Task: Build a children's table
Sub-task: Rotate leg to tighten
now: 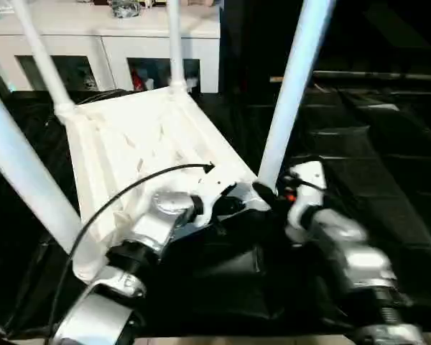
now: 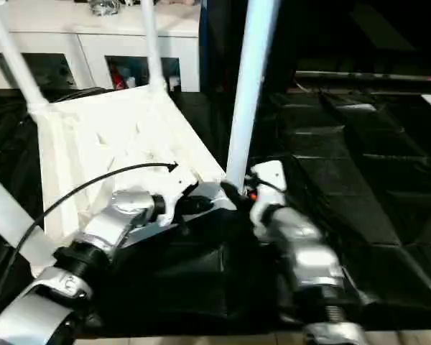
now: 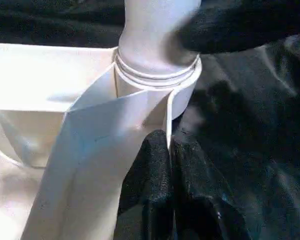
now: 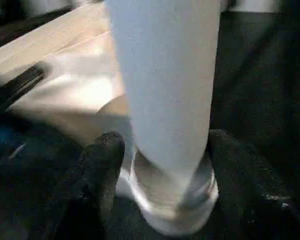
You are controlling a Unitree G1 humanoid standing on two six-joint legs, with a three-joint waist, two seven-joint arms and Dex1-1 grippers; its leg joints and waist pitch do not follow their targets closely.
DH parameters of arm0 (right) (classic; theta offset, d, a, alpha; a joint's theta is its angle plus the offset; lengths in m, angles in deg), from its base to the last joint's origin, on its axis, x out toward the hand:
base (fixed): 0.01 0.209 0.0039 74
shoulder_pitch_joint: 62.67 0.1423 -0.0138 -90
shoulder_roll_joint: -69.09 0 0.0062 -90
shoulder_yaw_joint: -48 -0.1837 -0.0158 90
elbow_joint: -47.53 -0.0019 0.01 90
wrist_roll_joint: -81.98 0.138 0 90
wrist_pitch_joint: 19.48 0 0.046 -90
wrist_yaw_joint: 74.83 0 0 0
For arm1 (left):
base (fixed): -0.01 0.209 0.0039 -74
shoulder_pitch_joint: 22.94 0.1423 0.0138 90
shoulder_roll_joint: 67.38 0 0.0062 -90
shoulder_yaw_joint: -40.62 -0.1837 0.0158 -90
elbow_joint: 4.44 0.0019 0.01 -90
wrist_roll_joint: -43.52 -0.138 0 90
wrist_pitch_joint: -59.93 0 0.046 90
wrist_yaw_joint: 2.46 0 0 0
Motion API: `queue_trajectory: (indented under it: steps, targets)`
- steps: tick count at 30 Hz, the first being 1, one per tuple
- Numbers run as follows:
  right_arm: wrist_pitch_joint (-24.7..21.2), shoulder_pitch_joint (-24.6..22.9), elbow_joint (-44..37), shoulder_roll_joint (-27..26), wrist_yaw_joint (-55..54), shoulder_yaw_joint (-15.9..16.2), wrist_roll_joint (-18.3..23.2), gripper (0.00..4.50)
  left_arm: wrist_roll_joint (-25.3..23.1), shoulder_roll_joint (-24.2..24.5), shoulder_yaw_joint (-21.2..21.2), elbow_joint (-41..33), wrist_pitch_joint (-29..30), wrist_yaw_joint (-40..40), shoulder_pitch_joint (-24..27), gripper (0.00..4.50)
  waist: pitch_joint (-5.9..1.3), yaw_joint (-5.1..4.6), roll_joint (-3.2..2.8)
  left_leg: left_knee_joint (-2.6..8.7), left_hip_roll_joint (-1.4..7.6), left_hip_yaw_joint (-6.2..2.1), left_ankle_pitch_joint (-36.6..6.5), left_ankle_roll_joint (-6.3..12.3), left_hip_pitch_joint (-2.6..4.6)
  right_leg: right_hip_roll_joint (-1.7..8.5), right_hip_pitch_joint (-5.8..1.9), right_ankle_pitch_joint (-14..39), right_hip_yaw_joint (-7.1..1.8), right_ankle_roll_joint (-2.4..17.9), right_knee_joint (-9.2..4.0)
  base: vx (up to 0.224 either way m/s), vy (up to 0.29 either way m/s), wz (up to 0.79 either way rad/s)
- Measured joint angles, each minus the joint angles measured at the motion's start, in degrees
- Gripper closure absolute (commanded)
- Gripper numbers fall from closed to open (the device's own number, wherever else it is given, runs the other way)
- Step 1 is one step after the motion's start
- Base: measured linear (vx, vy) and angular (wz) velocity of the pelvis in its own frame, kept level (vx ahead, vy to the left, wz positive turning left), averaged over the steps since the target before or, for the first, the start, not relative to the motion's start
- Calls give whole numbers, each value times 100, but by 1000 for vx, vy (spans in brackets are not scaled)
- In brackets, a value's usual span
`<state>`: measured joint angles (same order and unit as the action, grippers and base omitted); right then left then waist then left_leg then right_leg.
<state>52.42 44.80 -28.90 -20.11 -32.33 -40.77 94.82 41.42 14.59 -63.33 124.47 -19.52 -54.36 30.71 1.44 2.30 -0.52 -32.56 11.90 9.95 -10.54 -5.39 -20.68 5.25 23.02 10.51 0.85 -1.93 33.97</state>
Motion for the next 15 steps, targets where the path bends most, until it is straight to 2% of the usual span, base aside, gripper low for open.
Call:
queue_trajectory:
  steps: [2,4,7,11,15]
  targets:
    - [-126,-205,-346,422,678,189,113,141,22,135,0,-19,-86,-168,29,450,3,7,6,0,1,0,0,0,0,-1,0,0,1,0,1,0,0,0]
    - [-168,-353,-567,563,1084,401,163,141,25,248,24,-34,-100,-255,32,450,12,-30,19,-1,2,-2,0,0,-2,-4,6,-4,1,5,1,0,0,0]
    - [-172,-577,-783,916,1482,558,249,141,138,487,-23,-288,-140,-787,201,450,15,-12,9,-7,4,-1,0,1,-25,5,18,-4,-2,4,-2,0,0,0]
    - [-173,-867,-1109,1489,1830,431,306,141,407,981,-113,-770,-139,-1762,513,450,17,28,7,-5,5,-2,-2,1,-33,5,27,2,0,2,-11,0,0,0]
    - [-182,-966,-1131,1601,1835,92,354,141,503,1169,-218,-1052,-69,-2240,651,450,18,68,5,-9,3,-1,-5,6,-39,7,39,1,0,4,-19,0,0,0]
